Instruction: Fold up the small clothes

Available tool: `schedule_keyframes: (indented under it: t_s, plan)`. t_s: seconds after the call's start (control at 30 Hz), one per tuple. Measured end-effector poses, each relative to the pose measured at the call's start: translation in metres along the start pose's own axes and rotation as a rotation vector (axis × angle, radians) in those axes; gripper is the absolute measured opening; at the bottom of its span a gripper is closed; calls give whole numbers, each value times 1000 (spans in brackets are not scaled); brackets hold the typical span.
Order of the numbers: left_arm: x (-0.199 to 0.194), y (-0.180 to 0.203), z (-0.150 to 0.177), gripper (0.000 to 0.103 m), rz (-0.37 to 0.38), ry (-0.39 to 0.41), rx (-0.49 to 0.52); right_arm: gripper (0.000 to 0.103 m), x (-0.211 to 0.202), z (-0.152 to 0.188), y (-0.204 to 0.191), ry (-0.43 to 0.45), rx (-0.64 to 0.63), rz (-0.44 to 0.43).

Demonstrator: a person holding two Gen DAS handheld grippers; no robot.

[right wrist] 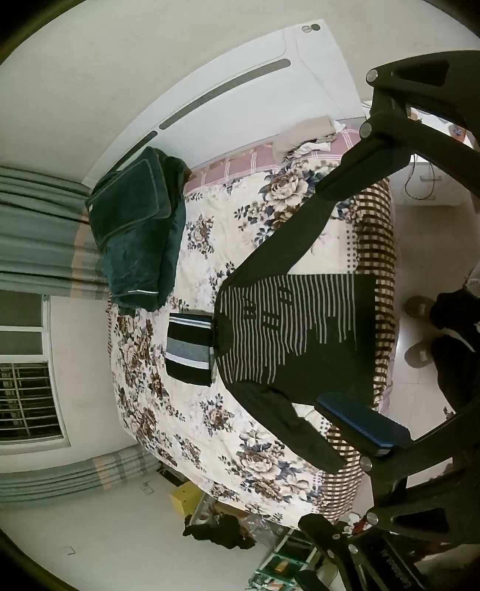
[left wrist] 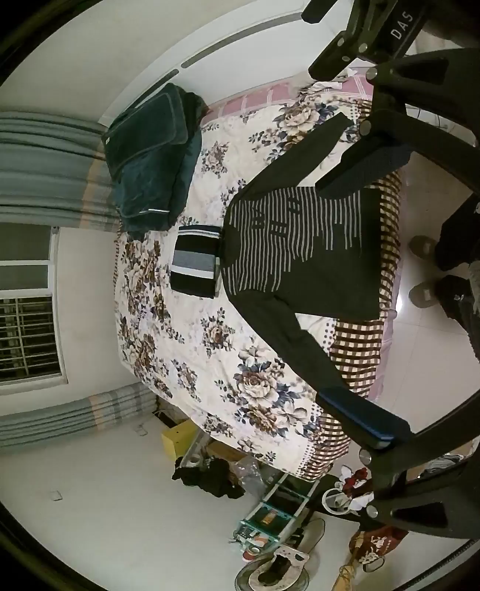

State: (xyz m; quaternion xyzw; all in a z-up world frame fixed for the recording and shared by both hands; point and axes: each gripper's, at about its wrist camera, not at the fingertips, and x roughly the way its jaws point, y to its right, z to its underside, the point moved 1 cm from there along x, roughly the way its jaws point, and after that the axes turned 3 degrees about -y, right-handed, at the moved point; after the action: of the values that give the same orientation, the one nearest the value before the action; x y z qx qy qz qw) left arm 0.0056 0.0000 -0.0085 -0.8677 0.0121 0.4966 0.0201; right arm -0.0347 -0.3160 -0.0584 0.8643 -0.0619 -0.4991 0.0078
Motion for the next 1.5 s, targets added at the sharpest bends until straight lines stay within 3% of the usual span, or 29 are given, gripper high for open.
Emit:
schedule_keyframes:
  t_s: [1.5]
  plan:
    - [0, 8, -9, 103, -8, 12, 9, 103, 0, -6, 1, 5, 10, -12]
